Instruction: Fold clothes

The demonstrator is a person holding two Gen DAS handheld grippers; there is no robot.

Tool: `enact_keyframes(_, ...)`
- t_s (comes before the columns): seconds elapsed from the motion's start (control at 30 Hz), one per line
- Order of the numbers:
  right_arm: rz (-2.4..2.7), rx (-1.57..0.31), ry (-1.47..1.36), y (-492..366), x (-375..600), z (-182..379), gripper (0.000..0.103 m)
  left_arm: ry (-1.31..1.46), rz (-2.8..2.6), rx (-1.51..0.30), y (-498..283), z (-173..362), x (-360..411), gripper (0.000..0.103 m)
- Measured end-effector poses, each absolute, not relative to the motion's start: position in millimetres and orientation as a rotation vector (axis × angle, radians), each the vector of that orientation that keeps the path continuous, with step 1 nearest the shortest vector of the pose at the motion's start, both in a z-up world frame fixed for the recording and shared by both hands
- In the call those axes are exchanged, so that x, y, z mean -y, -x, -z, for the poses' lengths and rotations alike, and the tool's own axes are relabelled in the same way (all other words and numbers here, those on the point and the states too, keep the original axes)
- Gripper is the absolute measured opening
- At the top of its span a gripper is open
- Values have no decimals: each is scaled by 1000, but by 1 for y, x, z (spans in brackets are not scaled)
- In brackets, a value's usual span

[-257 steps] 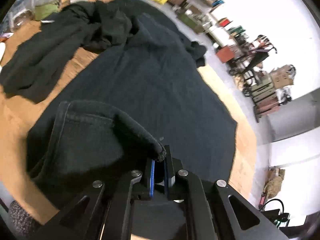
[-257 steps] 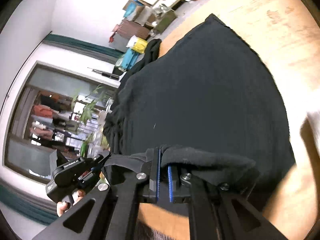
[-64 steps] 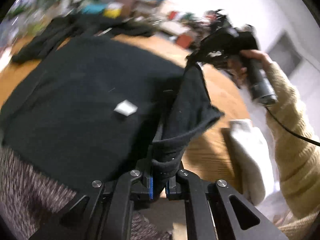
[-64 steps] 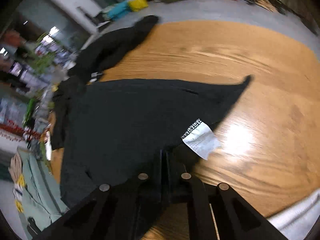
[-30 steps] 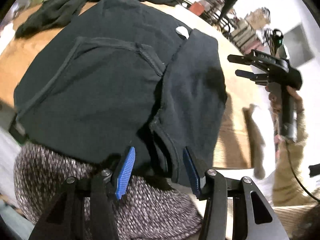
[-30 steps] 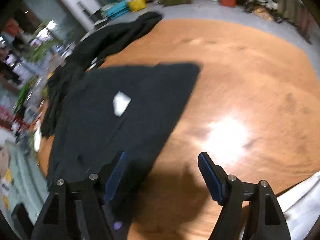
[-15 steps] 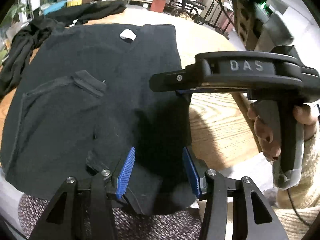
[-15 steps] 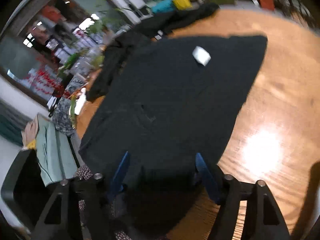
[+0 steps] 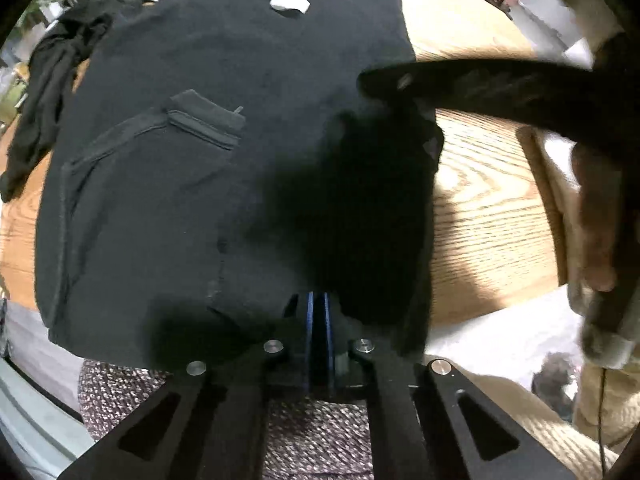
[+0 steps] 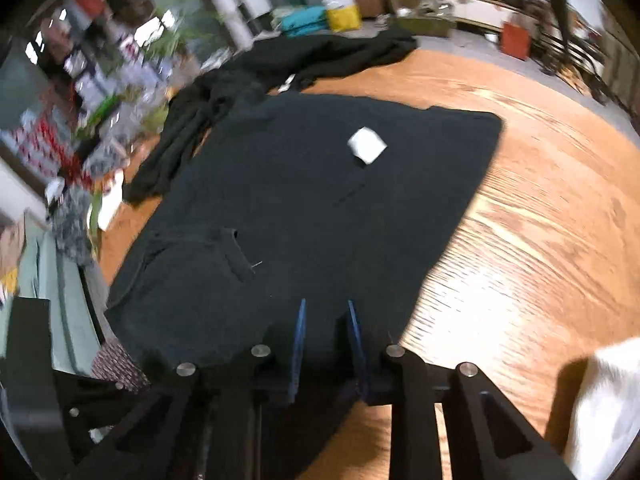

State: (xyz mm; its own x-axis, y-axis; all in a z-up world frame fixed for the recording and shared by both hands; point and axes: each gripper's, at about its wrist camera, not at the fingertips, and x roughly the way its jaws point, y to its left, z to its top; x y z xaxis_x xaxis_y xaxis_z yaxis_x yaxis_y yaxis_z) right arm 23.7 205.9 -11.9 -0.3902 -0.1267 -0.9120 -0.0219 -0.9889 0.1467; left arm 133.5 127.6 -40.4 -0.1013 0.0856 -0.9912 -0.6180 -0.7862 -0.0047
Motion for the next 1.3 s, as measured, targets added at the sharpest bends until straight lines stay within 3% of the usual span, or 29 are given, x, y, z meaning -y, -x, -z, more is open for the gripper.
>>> enact_keyframes(0.1,2530,127,-1839,-19,-209,38,19,1733,-1879,-611,-132,46,-131,6)
enact_keyframes(0.2,2533,214,-1811,-29,-223,45,15,1798,-1783,-662,-127,58,-136,6)
enact_keyframes(0.37,2583,360,-1714,-13,-257,12,20,1747,-1777,-692,-109,41,-162,5)
enact_keyframes(0.47,2623,321,-1756,19,-271,10,20,1812,-1720,-734,-100,60,-176,5)
enact_keyframes(0.67,2589,160,-1922,75,-276,27,20,1816,-1679,-720,-102,60,-167,5)
enact_keyframes(0.9,2602,35,-2089,139,-297,30,21,1755,-1673,-837,-115,58,-167,5)
enact_keyframes(1.3,2578,-167,-2203,184,-278,17,23,1904,-1542,-649,-91,60,-145,5)
